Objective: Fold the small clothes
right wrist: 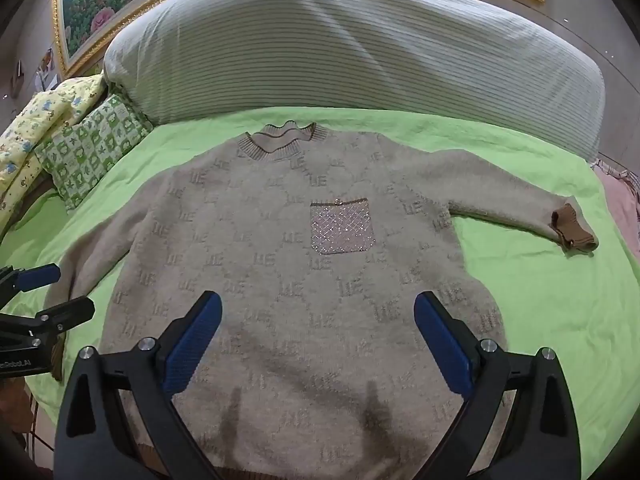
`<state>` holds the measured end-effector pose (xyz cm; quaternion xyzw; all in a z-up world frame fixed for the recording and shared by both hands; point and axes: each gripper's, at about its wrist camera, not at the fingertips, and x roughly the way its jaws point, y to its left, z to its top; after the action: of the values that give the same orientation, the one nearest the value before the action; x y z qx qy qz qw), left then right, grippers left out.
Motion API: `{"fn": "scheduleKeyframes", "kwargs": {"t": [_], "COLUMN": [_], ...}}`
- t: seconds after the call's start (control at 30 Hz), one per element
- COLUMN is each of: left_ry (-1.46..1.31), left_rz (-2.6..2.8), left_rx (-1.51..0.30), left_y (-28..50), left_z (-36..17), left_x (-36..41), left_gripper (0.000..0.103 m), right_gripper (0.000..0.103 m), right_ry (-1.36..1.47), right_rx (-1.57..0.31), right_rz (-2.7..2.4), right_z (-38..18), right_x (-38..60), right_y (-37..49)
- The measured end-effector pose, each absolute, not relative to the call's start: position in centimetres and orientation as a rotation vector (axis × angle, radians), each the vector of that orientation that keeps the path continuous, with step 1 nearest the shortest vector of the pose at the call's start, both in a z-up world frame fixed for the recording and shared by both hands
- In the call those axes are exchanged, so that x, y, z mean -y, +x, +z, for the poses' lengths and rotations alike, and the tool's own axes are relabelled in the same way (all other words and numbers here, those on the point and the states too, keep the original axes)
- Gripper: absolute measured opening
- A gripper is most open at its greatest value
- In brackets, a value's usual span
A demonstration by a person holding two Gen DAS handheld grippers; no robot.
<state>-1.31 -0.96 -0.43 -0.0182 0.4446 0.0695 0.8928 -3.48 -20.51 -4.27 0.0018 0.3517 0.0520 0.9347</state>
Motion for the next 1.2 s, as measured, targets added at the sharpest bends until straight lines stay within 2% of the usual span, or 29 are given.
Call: {"fn": "scheduleKeyframes", "kwargs": {"t": [1.2], "left_ry": [-0.068], "left_rz": [0.235], "left_rx": [-0.879], "left_y": [-1.4], "left_z": [0.0], "left_x": [0.5], "left_gripper": [0.088], "right_gripper": [0.097], "right_ry": [0.005], "right_rx": [-0.721], "right_rz": [0.125], "right_z": [-4.1], "right_x": [19.7], "right_y": [-4.5]}}
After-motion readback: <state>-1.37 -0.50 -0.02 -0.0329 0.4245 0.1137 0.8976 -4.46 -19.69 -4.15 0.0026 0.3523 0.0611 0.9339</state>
